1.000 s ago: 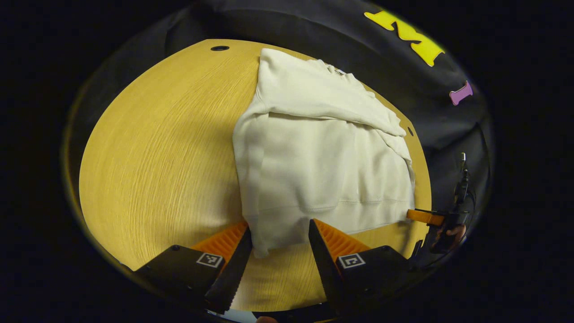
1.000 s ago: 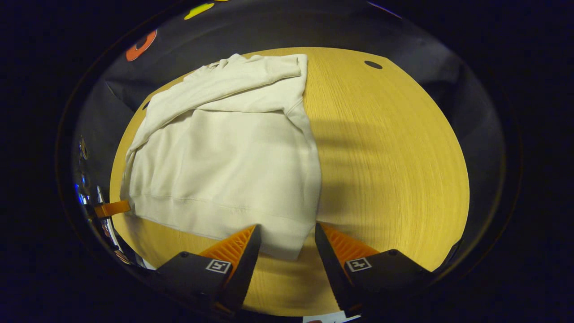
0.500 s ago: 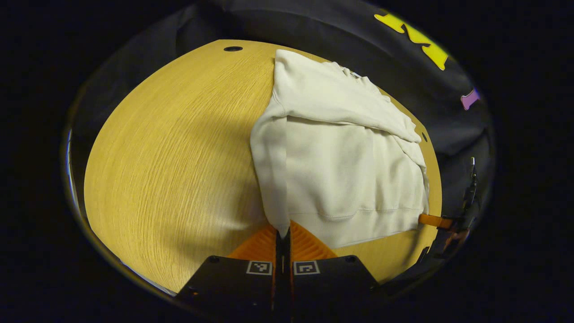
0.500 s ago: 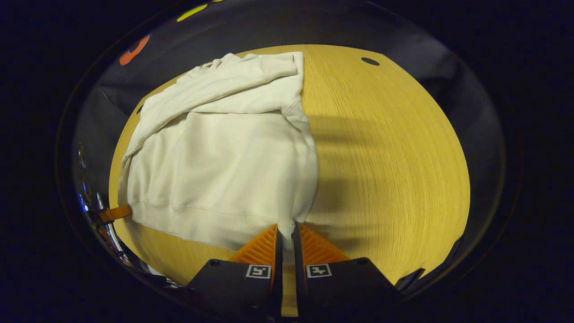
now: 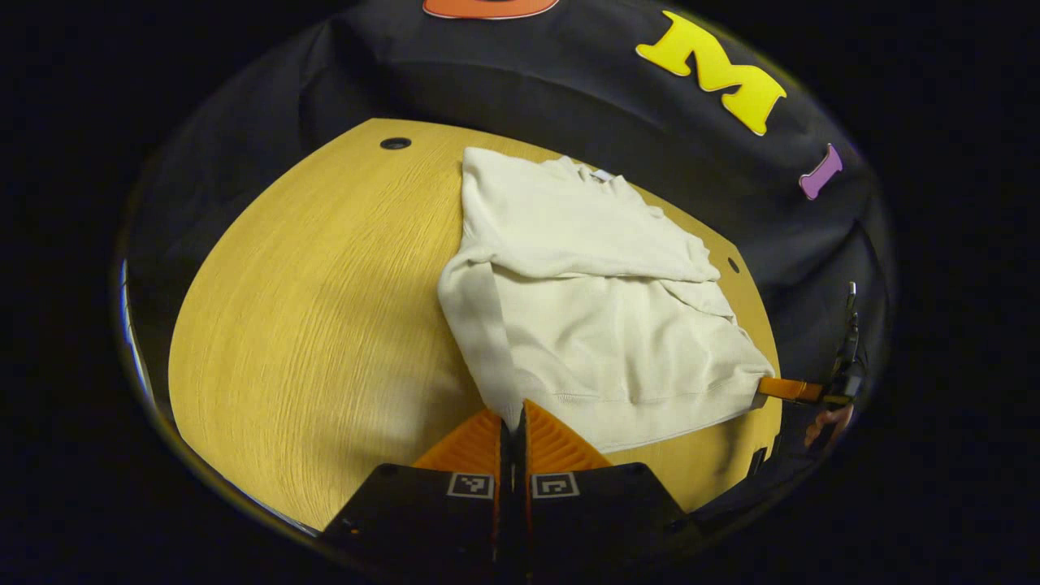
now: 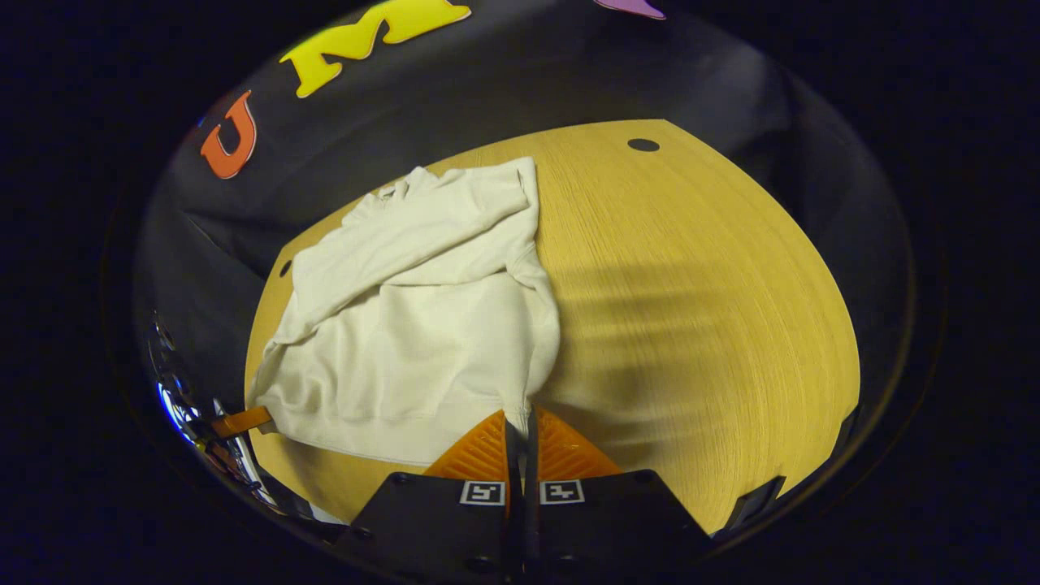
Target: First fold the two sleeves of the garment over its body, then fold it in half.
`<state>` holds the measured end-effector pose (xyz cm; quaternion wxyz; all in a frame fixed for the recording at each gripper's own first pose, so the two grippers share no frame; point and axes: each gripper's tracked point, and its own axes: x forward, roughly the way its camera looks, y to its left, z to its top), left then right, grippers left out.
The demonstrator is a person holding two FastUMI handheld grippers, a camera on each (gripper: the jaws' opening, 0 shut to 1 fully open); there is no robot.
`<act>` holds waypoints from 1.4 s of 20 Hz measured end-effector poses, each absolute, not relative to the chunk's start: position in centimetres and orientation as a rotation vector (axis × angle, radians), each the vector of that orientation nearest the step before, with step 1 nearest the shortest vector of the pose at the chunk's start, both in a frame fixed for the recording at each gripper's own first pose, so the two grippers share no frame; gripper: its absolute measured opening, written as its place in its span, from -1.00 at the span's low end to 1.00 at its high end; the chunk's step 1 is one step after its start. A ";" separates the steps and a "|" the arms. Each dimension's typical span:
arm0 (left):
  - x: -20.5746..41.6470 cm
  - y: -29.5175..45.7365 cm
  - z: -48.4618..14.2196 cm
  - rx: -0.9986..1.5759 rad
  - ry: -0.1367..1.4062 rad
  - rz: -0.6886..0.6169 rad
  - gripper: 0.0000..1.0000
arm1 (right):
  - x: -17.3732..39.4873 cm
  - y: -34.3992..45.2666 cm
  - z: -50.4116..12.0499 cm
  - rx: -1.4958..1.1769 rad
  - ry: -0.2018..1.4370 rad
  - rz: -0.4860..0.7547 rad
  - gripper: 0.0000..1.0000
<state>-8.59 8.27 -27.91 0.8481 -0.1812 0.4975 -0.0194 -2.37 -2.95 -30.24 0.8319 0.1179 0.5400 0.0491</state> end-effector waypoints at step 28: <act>20.0 12.4 -20.8 -0.168 0.680 -0.055 -0.94 | 28.9 5.5 -21.2 0.208 0.740 0.332 -0.99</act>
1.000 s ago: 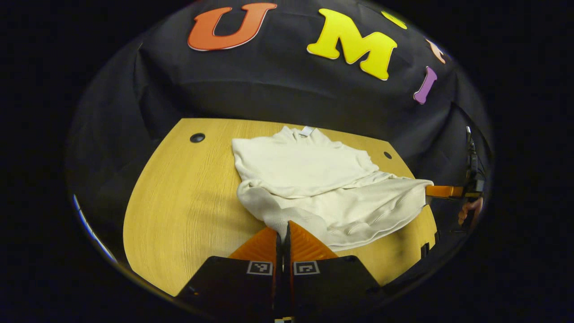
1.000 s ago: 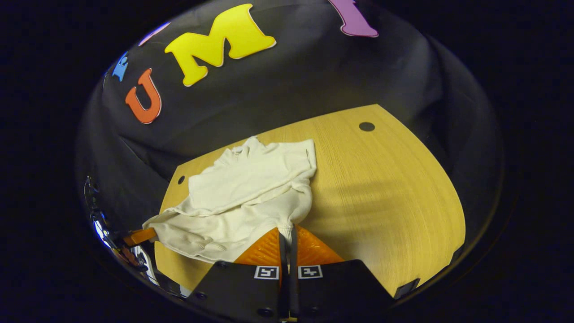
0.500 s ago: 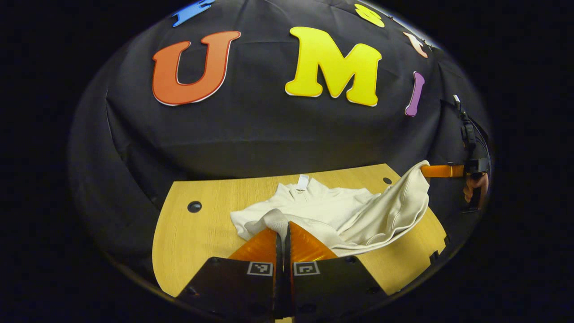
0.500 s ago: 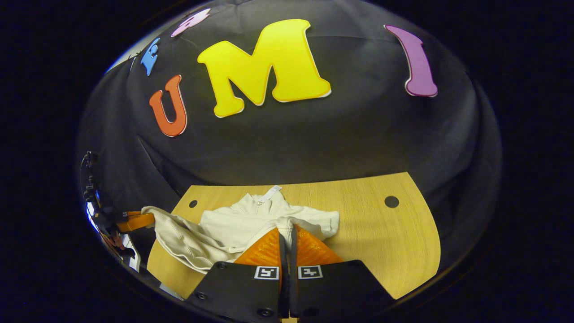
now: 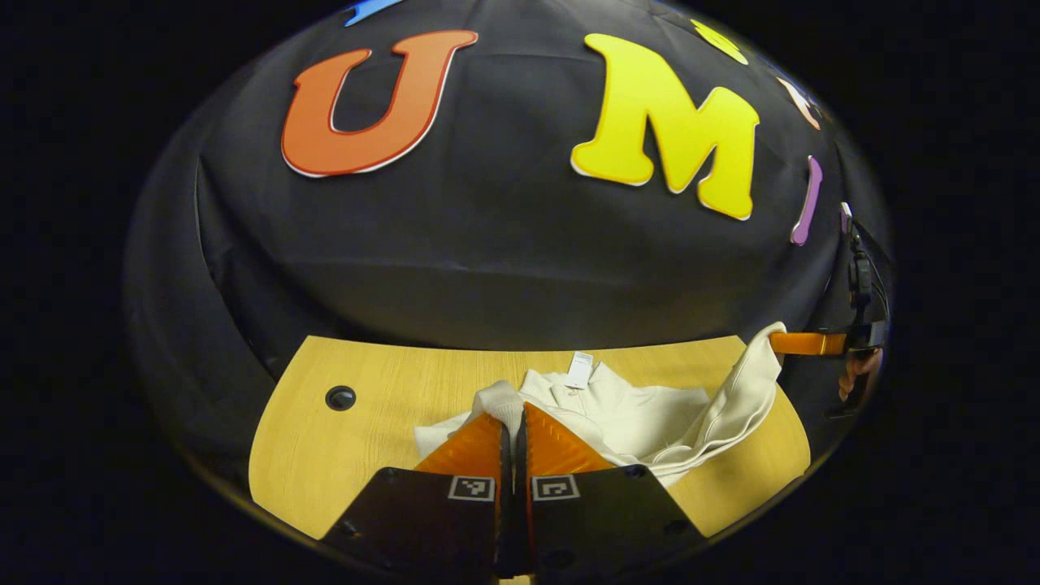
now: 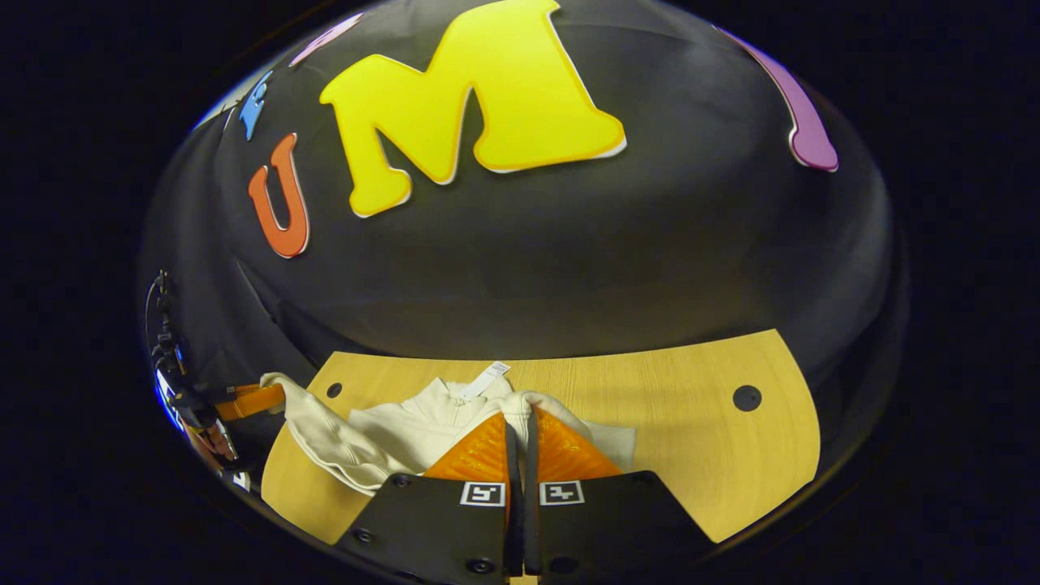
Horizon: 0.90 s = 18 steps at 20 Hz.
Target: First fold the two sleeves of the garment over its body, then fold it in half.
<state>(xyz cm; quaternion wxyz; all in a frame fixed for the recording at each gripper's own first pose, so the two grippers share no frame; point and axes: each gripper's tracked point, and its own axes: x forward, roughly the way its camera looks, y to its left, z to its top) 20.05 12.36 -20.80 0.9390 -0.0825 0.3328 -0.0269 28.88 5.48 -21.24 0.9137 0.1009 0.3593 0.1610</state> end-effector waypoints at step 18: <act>28.1 13.3 -33.1 -0.253 0.679 0.043 -0.67 | 36.7 4.8 -36.2 0.289 0.780 0.197 -0.67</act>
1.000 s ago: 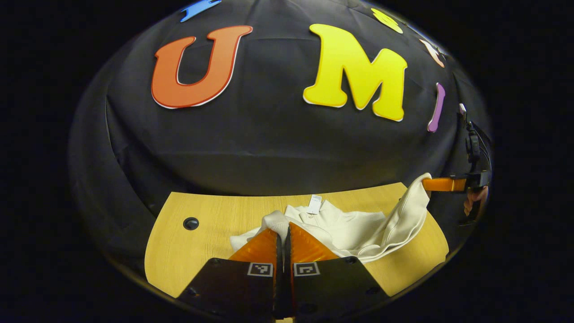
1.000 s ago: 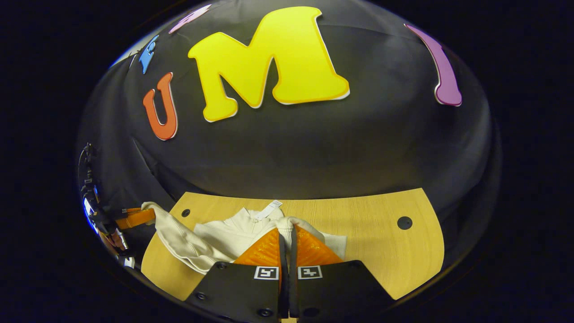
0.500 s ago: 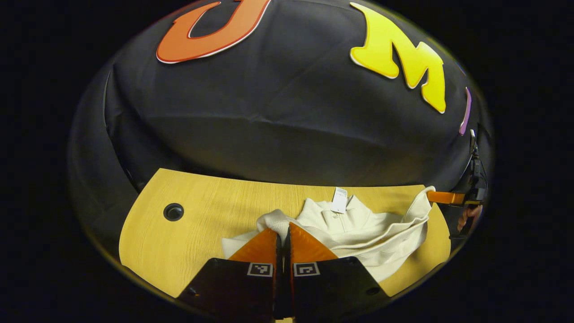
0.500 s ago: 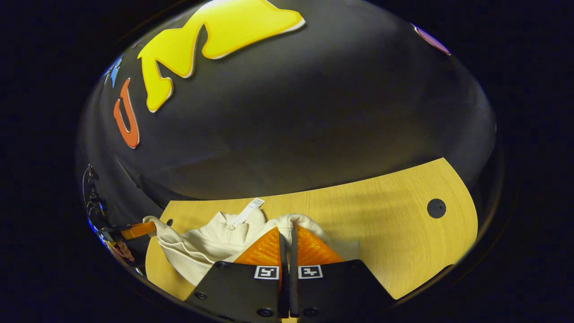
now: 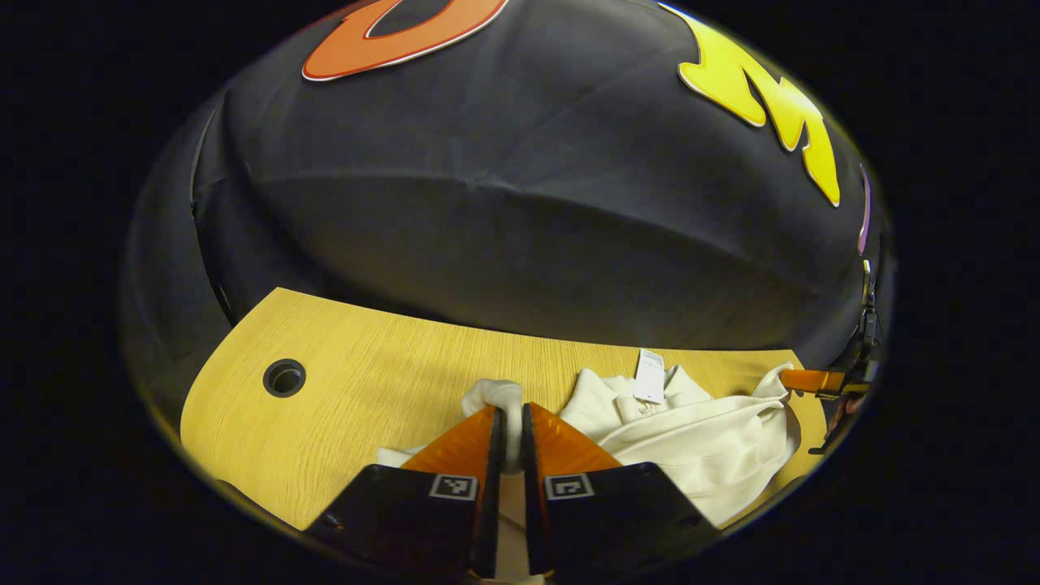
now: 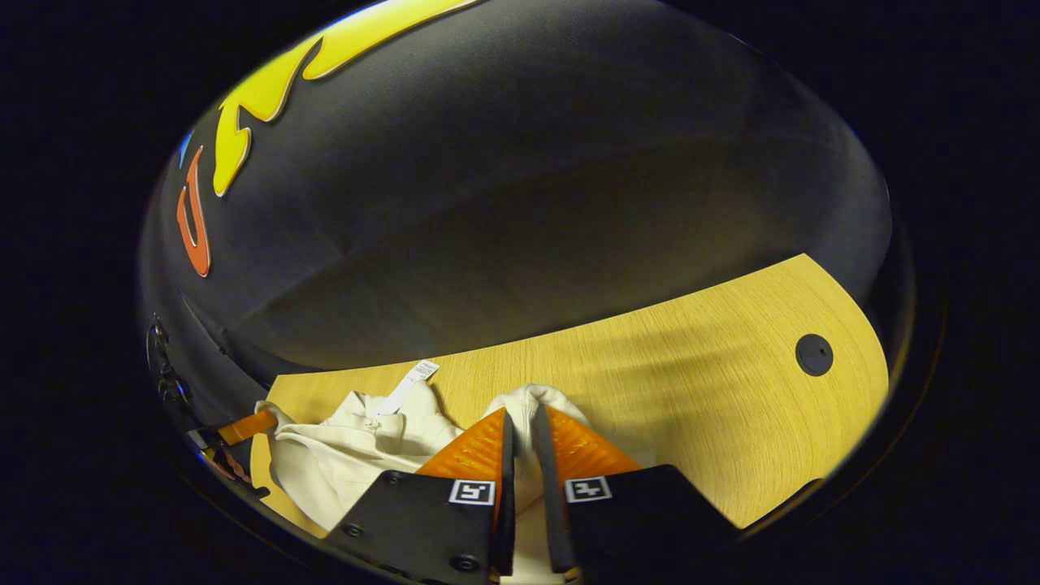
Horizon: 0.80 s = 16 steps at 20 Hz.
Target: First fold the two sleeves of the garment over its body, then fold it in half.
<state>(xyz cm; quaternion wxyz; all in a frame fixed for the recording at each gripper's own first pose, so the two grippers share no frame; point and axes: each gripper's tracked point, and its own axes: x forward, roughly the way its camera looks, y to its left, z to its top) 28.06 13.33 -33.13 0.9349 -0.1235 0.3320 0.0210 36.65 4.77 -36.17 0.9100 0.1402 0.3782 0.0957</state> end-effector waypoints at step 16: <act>20.2 16.5 -19.6 -0.232 0.513 0.167 0.98 | 28.0 4.3 -23.2 0.204 0.570 0.180 0.91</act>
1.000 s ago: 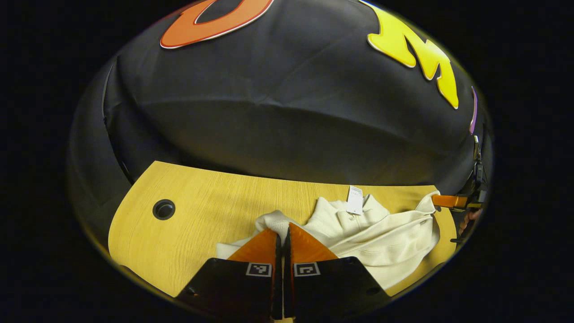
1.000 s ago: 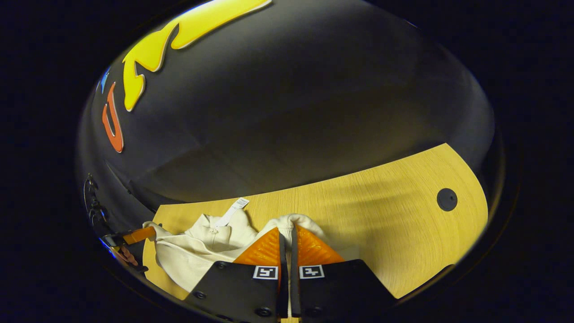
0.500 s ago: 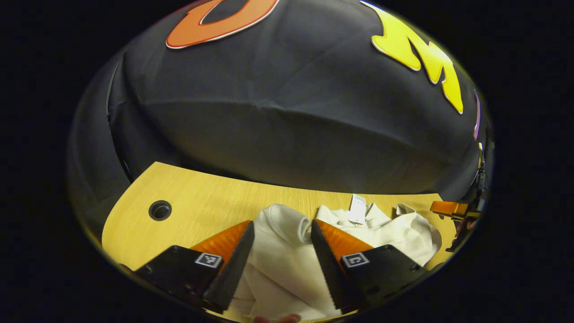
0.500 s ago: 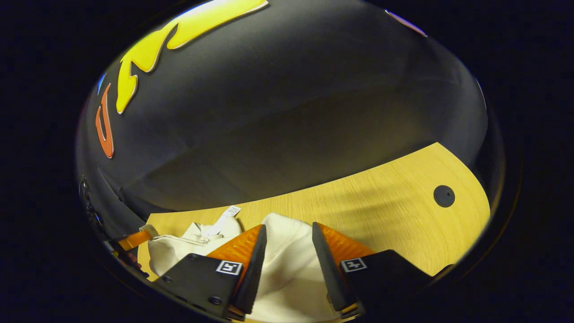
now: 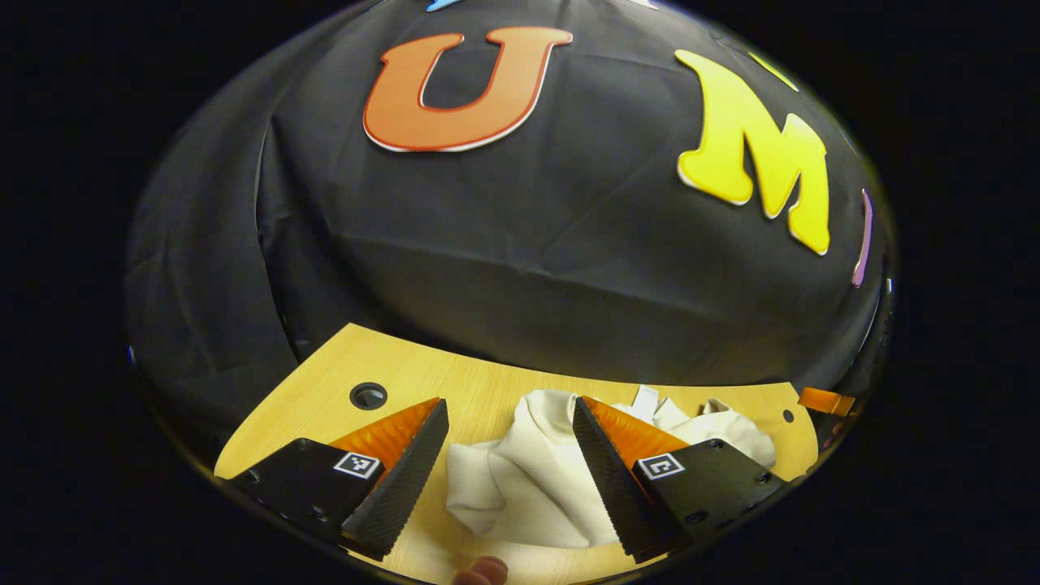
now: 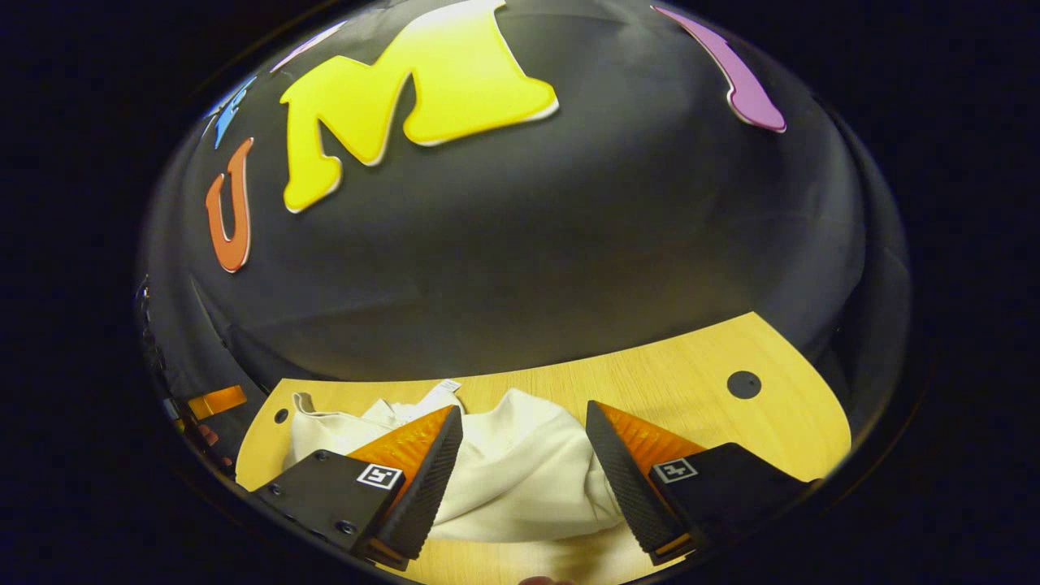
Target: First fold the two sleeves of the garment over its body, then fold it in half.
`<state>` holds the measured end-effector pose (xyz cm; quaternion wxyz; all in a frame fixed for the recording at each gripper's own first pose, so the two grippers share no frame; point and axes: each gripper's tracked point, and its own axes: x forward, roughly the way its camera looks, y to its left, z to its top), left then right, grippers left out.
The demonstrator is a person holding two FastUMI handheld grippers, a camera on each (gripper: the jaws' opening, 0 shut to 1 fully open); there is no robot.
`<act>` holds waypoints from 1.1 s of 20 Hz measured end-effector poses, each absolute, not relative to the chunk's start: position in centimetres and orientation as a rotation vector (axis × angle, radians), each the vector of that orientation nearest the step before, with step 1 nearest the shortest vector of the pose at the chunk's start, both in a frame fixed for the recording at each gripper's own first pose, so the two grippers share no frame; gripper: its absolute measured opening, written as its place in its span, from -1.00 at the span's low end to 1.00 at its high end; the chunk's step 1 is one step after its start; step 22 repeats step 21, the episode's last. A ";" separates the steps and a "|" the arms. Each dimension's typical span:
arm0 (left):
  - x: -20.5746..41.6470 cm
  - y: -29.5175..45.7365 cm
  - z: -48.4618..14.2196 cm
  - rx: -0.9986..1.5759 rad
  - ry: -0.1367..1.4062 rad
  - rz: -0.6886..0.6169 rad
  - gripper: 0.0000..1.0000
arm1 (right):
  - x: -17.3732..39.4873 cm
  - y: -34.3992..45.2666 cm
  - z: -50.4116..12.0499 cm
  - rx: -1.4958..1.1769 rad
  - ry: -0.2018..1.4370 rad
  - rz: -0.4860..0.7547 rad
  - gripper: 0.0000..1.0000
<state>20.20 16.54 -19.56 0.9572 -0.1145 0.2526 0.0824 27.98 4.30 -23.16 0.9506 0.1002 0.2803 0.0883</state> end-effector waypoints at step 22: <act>-1.6 6.7 -0.6 -0.025 0.196 0.101 0.96 | 2.3 5.1 -2.9 -0.005 0.180 0.221 0.93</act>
